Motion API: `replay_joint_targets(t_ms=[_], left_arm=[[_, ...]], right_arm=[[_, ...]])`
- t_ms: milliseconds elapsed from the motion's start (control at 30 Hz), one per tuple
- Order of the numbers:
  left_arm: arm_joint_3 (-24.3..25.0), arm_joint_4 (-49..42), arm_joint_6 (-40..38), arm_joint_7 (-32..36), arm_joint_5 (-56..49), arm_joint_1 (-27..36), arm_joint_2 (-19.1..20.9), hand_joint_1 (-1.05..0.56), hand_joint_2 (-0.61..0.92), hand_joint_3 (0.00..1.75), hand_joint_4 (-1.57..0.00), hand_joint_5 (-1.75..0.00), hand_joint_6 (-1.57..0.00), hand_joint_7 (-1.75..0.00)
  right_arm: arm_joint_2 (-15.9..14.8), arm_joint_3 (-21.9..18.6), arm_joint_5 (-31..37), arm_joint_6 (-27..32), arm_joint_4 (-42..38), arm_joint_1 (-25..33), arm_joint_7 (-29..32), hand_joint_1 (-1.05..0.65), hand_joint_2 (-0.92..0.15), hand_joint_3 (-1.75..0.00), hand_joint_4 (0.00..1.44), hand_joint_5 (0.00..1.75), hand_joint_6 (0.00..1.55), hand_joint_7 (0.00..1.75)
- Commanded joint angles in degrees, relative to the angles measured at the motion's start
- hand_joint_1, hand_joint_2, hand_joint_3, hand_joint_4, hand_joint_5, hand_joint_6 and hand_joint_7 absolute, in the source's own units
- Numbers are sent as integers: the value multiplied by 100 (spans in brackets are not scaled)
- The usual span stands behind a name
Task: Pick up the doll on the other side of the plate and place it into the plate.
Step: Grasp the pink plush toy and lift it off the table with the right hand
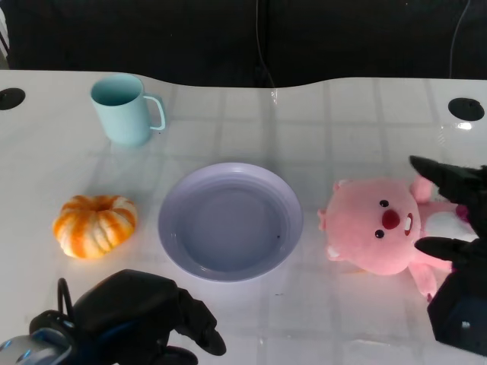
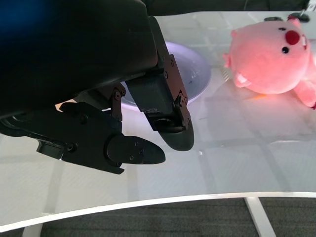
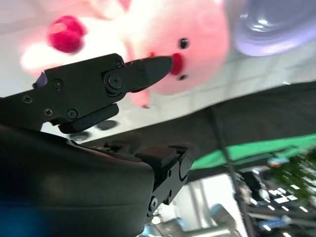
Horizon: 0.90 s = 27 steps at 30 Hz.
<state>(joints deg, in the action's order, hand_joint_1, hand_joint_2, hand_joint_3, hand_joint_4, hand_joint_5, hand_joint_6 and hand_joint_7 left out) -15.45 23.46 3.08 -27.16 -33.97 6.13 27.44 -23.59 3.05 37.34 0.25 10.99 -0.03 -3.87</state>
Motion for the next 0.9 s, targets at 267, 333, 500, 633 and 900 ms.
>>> replay_joint_targets(t_ms=[267, 333, 500, 633, 900], left_arm=[[-19, 136, -104, -60, -57, -58, 70, -24, 92, 26, -75, -121, -108, -1], [-19, 156, -120, -54, -61, -47, 62, -23, 92, 25, -75, -126, -109, -1], [-20, 173, -108, -54, -50, -31, 79, -23, 92, 25, -74, -129, -109, -1], [-24, 207, -130, -60, -55, -2, 80, -24, 92, 26, -73, -127, -109, -1], [-24, 438, -243, -69, -100, 205, 105, -26, 92, 27, -73, -123, -108, -1]], right_arm=[[-285, 277, 558, 1023, 351, -287, -1001, -68, -88, 0, 2, 37, 23, 2], [-277, 386, 683, 1211, 306, -373, -1155, -68, -88, 0, 0, 37, 23, 2], [-274, 657, 886, 1471, -192, -696, -1313, -70, -89, 0, 0, 37, 22, 1], [-250, 883, 919, 1447, -931, -1019, -1224, -69, -89, 0, 1, 37, 23, 1], [-83, 1332, 627, 1117, -2760, -1818, -1066, -67, -91, 0, 14, 24, 30, 1]])
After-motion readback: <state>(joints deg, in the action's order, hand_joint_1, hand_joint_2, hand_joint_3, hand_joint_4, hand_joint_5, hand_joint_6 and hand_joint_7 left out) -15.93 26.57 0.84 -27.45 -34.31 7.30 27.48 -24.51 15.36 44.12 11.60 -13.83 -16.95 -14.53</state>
